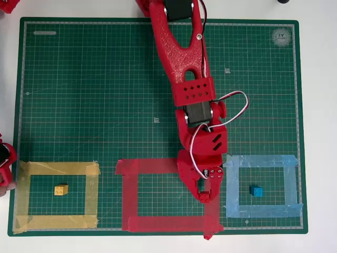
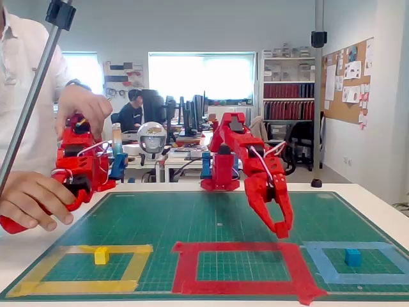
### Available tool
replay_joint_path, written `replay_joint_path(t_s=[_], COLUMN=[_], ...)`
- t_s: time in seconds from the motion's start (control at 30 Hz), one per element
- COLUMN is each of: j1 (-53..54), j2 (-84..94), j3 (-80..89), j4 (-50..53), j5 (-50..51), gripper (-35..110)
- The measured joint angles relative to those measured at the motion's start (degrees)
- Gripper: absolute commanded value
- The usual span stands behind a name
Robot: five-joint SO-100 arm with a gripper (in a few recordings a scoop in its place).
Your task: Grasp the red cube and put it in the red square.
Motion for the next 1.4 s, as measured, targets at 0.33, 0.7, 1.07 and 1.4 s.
replay_joint_path(t_s=[0.33, 0.7, 1.07, 1.4], j1=[-0.26, 2.46, 5.10, 5.10], j2=[-1.58, 2.02, 2.20, 5.54], j3=[4.04, 16.35, 17.05, 21.88], j4=[-4.22, -8.79, -9.58, -9.93], j5=[-6.06, -6.24, -6.59, -6.59], gripper=[-1, -1, -1, -1])
